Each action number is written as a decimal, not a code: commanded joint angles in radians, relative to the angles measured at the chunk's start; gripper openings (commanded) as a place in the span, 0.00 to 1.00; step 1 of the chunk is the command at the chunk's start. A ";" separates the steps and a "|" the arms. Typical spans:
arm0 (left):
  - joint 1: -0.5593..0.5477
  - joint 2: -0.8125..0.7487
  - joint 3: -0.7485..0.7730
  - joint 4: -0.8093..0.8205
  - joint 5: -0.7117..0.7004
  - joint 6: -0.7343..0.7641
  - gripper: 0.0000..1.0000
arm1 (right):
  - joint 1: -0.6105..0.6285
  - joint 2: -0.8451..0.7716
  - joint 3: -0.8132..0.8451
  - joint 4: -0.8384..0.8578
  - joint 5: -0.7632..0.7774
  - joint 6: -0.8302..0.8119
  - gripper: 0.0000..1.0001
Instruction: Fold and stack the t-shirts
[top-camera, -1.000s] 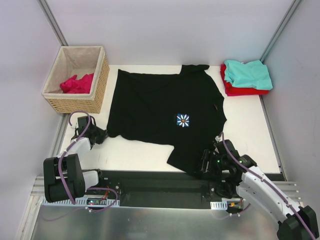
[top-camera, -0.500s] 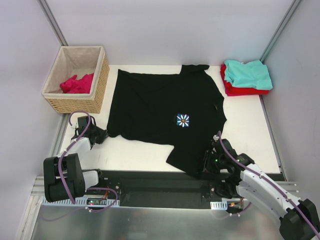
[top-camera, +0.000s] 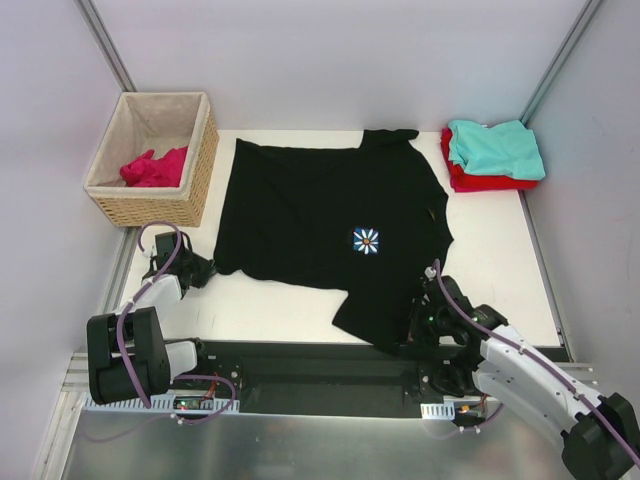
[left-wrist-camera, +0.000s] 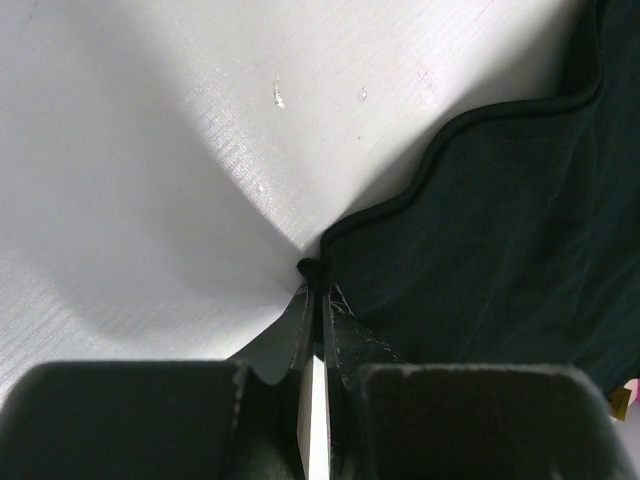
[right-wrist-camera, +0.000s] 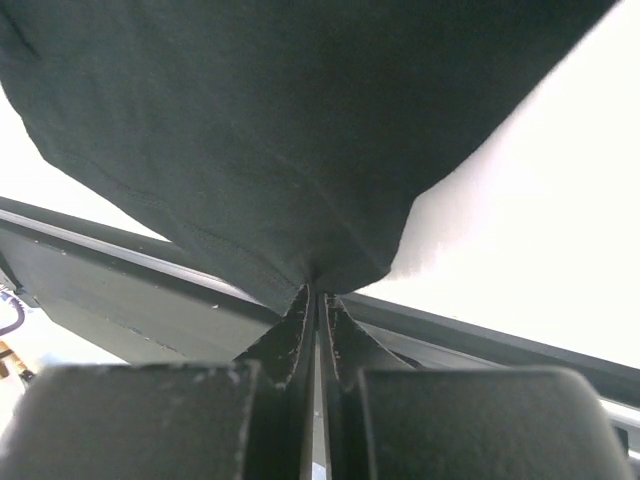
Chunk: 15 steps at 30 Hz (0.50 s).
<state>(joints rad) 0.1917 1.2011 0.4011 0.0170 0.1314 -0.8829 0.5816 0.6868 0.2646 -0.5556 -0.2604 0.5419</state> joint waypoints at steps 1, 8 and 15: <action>0.012 -0.011 -0.021 -0.072 0.016 0.025 0.00 | 0.018 0.000 0.105 -0.013 0.073 -0.028 0.01; 0.011 -0.086 -0.019 -0.078 0.068 0.038 0.00 | 0.018 0.077 0.287 -0.040 0.213 -0.128 0.01; 0.011 -0.123 0.025 -0.106 0.097 0.044 0.00 | 0.015 0.181 0.439 -0.010 0.323 -0.192 0.01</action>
<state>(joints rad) 0.1917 1.1053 0.3920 -0.0528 0.1867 -0.8597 0.5953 0.8249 0.6212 -0.5846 -0.0441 0.4107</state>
